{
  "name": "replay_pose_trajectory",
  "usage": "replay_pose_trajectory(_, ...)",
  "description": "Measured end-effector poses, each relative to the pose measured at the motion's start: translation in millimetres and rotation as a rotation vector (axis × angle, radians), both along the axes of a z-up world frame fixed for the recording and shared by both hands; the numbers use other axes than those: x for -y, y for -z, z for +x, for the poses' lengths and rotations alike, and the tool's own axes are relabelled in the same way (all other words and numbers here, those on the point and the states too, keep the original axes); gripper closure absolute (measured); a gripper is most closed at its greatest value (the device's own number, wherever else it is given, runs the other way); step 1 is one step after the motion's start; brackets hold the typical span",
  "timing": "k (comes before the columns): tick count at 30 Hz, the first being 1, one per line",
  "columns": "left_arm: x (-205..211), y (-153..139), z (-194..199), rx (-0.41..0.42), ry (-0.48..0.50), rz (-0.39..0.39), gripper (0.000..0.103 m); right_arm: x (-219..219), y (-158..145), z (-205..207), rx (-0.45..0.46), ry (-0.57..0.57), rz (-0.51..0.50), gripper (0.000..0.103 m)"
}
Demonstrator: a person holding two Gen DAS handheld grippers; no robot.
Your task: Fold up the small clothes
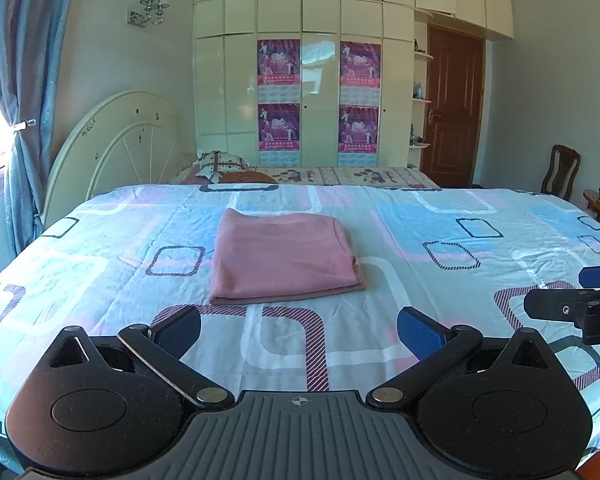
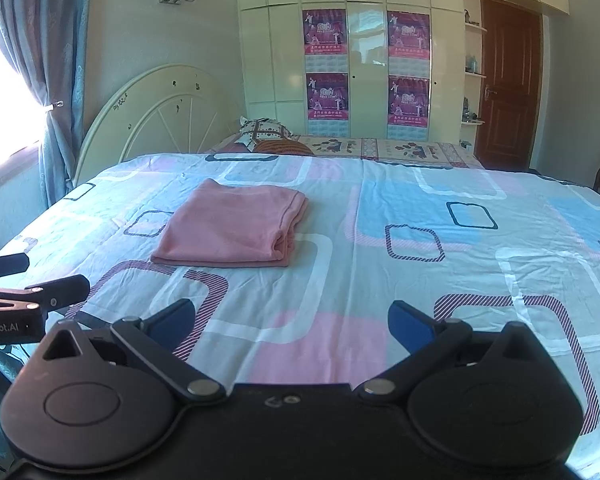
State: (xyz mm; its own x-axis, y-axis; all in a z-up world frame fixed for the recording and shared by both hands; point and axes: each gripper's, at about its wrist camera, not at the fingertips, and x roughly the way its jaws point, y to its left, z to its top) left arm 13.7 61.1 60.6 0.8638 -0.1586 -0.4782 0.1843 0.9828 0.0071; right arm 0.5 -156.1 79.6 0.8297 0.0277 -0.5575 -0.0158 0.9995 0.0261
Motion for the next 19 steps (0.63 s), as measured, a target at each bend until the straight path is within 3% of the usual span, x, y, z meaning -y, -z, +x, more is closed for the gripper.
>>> replay_pose_trajectory(19, -10.9, -1.5, -1.0, 0.015, -0.001, -0.024, 0.000, -1.2, 5.8, 2.4, -0.006, -0.017, -0.011, 0.000)
